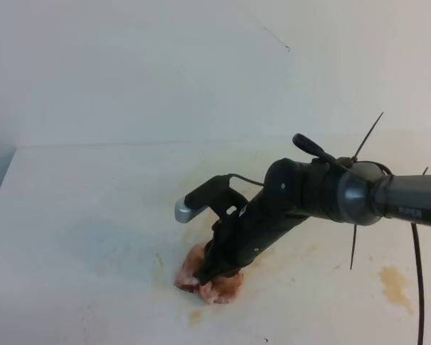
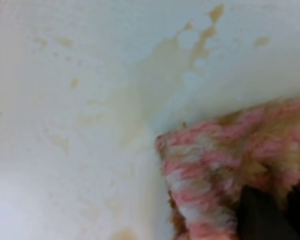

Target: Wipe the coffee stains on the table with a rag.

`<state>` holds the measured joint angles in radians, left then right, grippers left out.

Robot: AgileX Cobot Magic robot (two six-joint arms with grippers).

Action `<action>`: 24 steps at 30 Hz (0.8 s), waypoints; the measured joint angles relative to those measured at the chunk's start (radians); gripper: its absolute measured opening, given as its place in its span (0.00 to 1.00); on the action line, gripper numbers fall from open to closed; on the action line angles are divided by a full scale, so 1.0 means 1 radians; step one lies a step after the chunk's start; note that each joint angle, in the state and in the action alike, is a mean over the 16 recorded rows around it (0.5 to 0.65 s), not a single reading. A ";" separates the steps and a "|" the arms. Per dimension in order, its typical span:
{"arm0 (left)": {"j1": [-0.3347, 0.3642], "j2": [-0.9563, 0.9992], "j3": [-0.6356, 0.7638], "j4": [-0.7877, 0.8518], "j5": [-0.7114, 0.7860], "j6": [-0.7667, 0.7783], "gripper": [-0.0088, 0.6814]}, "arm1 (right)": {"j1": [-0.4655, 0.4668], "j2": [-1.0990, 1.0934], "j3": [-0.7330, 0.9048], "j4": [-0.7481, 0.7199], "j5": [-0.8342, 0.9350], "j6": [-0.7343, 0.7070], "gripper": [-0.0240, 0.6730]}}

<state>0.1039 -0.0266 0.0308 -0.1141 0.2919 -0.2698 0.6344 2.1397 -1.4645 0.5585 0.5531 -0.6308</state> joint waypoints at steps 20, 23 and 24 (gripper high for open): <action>0.000 0.000 0.000 0.000 0.000 0.000 0.01 | -0.273 0.055 -0.036 0.002 -0.066 -0.025 0.09; 0.000 0.000 0.000 0.000 0.000 0.000 0.01 | -0.305 0.049 -0.043 -0.020 -0.034 -0.025 0.09; 0.000 0.000 0.000 0.000 0.000 0.000 0.01 | -0.313 0.044 -0.043 -0.028 -0.024 -0.026 0.09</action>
<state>0.1039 -0.0266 0.0308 -0.1141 0.2919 -0.2698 0.3216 2.1835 -1.5070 0.5310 0.5295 -0.6564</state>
